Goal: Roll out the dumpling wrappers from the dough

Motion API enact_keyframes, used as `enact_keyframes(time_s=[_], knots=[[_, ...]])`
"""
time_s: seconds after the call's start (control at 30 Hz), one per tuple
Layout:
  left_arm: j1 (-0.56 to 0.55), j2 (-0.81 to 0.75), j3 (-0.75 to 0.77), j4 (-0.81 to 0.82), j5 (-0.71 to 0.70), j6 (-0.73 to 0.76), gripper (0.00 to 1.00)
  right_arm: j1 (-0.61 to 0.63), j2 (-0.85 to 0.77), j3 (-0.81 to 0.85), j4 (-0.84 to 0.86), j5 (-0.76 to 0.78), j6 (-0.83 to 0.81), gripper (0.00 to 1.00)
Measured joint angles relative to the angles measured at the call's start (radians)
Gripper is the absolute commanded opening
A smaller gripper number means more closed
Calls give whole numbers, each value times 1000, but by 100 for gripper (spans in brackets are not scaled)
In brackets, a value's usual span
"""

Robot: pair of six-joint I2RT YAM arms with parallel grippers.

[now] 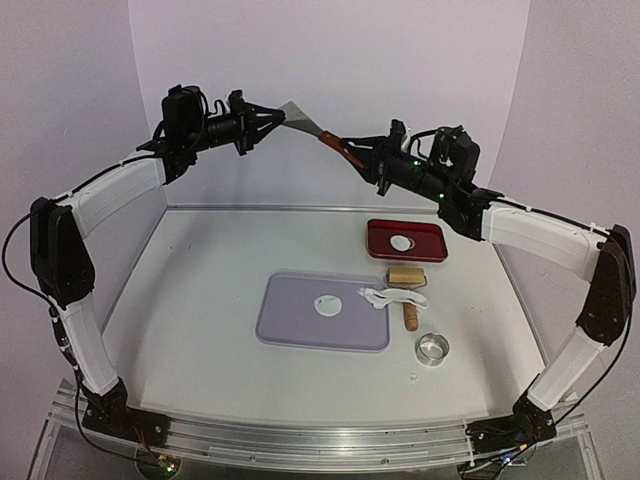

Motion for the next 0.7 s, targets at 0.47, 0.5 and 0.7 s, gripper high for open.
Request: enact_keyframes(time_s=[0.47, 0.5, 0.7], knots=[[36, -162, -231, -250, -82, 266, 84, -14, -100, -15, -543, 29, -121, 0], [38, -186, -251, -288, -92, 303, 84, -22, -123, -30, -629, 28, -142, 0], [39, -280, -353, -487, -166, 515, 81, -58, -188, -106, -1024, 26, -241, 0]])
